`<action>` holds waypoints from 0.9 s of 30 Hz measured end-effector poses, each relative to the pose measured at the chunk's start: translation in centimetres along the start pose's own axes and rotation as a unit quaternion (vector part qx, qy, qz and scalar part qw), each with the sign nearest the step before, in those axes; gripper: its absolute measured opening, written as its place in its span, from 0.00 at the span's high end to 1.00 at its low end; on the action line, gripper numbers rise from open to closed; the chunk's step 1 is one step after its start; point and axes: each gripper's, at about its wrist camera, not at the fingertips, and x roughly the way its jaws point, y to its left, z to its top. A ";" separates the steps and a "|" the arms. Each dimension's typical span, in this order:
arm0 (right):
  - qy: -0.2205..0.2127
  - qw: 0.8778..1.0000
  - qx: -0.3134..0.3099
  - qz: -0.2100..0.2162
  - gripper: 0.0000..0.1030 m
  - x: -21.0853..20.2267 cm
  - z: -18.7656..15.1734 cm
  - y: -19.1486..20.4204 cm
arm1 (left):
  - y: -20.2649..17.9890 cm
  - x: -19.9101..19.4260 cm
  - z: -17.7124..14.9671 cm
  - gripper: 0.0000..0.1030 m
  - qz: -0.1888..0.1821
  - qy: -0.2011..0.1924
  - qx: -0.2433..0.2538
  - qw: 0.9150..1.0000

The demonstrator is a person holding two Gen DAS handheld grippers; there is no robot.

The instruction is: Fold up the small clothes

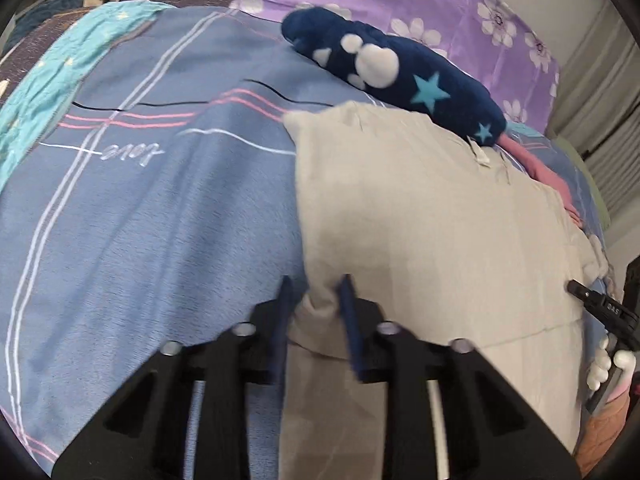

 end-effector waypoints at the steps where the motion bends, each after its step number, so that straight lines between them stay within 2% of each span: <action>1: -0.009 1.000 0.005 -0.012 0.76 -0.5 0.1 -0.3 | 0.2 -0.2 -0.4 0.88 -0.003 -0.006 0.000 1.000; 2: -0.017 1.000 0.005 -0.022 0.75 -0.9 0.3 -0.3 | 0.4 -0.3 -0.6 0.92 -0.006 -0.012 0.000 1.000; 5: -0.077 0.993 -0.034 -0.084 0.75 -3.1 1.5 2.1 | 1.1 -1.1 -0.9 0.98 -0.005 -0.033 -0.014 0.999; 7: -0.094 0.989 -0.078 -0.082 0.68 -3.8 2.3 4.9 | 1.3 -1.8 -1.0 1.00 0.014 -0.054 -0.016 0.998; 8: -0.092 0.987 -0.114 -0.070 0.65 -3.6 2.7 7.2 | 1.6 -2.0 -1.0 1.00 0.011 -0.062 -0.017 0.998; 11: -0.065 0.979 -0.190 -0.034 0.64 -1.7 3.3 13.2 | 2.6 -1.8 -1.2 0.99 -0.078 -0.059 -0.040 0.994; 12: -0.045 0.975 -0.218 -0.015 0.64 -0.5 3.5 15.8 | 2.6 -1.6 -1.4 0.96 -0.094 -0.057 -0.039 0.993; 14: -0.016 0.964 -0.264 0.009 0.65 1.7 4.0 20.2 | 2.3 -1.2 -1.5 0.72 -0.105 -0.060 -0.026 0.992; 15: -0.005 0.956 -0.291 0.012 0.66 3.3 4.3 23.3 | 2.2 -1.0 -1.5 0.69 -0.106 -0.061 -0.017 0.992; 16: 0.001 0.953 -0.303 0.012 0.66 4.0 4.3 24.7 | 2.1 -0.7 -1.6 0.67 -0.103 -0.063 -0.009 0.993; 19: 0.024 0.938 -0.345 0.006 0.66 7.4 4.7 30.6 | 2.3 0.5 -1.8 0.67 -0.099 -0.056 -0.007 0.993; 21: 0.035 0.922 -0.386 -0.010 0.66 9.7 4.6 34.0 | 2.6 0.6 -2.3 0.68 -0.107 -0.068 -0.007 0.992; 24: 0.045 0.901 -0.432 -0.028 0.66 12.5 4.0 37.7 | 2.8 0.4 -2.6 0.79 -0.117 -0.076 -0.007 0.990; 27: 0.064 0.891 -0.447 -0.051 0.66 16.0 3.8 40.3 | 3.4 0.6 -2.6 0.81 -0.131 -0.078 -0.018 0.988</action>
